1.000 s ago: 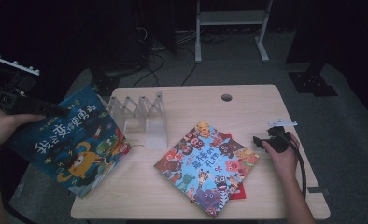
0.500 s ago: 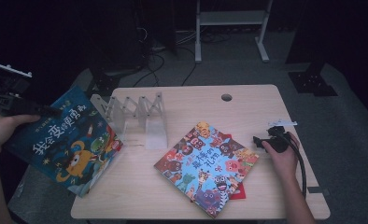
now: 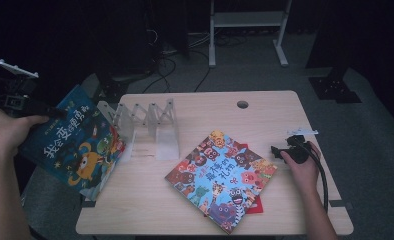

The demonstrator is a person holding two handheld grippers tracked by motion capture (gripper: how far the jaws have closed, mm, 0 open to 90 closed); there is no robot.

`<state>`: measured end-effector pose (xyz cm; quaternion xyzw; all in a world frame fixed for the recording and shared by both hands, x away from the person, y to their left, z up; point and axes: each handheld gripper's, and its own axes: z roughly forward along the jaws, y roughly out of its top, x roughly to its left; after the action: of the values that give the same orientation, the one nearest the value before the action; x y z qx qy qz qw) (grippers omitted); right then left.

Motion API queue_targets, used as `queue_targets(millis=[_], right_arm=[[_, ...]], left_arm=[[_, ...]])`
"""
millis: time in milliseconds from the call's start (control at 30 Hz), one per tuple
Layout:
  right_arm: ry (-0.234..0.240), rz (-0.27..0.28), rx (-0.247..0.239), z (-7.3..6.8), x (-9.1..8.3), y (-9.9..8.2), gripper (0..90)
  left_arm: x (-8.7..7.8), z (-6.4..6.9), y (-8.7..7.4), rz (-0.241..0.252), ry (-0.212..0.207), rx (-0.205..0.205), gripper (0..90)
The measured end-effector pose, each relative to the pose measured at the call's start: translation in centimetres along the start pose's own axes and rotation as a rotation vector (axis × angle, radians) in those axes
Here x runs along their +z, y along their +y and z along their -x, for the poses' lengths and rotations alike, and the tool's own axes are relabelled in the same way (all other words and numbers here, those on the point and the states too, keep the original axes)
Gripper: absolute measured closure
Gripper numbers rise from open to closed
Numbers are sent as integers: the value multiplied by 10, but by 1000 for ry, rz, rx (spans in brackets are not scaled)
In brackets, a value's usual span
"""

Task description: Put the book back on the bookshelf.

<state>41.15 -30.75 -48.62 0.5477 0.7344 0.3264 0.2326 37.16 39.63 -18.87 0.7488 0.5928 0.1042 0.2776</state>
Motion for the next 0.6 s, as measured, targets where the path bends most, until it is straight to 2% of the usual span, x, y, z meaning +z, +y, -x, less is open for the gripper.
queue_targets(millis=[333,600], right_arm=[[1,1,-5,0,0,0,118],[2,0,-4,1,0,0,118]], left_arm=[[16,2,19,25,32,-50,823],[29,8,36,13,68,-68,823]])
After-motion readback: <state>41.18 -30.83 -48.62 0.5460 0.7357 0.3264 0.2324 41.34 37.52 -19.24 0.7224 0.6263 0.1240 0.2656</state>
